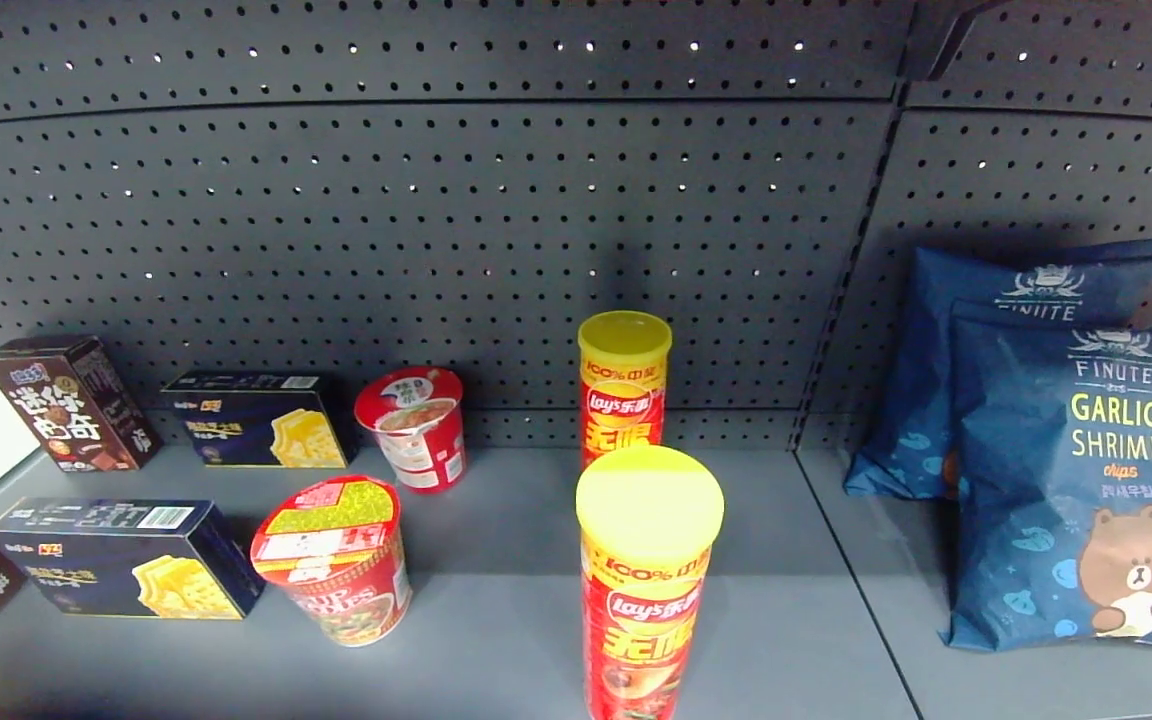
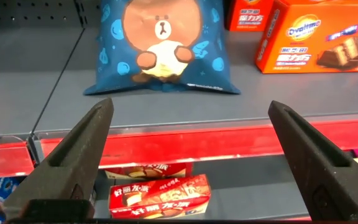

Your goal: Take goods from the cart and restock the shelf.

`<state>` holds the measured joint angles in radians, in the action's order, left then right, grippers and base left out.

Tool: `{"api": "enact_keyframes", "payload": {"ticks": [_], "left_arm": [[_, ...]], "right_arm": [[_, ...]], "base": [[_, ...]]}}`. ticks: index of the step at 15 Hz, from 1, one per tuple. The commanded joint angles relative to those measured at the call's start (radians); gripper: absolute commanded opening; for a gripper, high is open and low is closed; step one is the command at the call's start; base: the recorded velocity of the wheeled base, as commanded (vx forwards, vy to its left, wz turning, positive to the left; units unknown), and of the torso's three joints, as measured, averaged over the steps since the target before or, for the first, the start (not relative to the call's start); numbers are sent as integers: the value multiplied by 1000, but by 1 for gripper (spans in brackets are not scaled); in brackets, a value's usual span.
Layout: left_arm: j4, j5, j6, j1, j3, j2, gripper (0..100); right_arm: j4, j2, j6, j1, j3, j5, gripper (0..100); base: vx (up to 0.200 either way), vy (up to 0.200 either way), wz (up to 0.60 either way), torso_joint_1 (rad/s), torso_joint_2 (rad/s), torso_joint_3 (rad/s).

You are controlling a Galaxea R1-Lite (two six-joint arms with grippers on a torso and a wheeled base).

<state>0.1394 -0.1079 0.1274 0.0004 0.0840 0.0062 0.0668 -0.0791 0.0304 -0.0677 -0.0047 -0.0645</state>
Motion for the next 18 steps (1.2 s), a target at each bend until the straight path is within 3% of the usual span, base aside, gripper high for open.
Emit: {"api": "enact_keyframes", "payload": {"ticks": [1,18], "left_arm": [[0,0,-2,1,0,1,100],[0,2,8,1,0,1,100]], "right_arm": [[1,-2,0,0,0,0,100],[-1,-2,-10,0,-1,28,100]], "base": [[0,0,0,0,0,0],[0,0,0,0,0,0]]}}
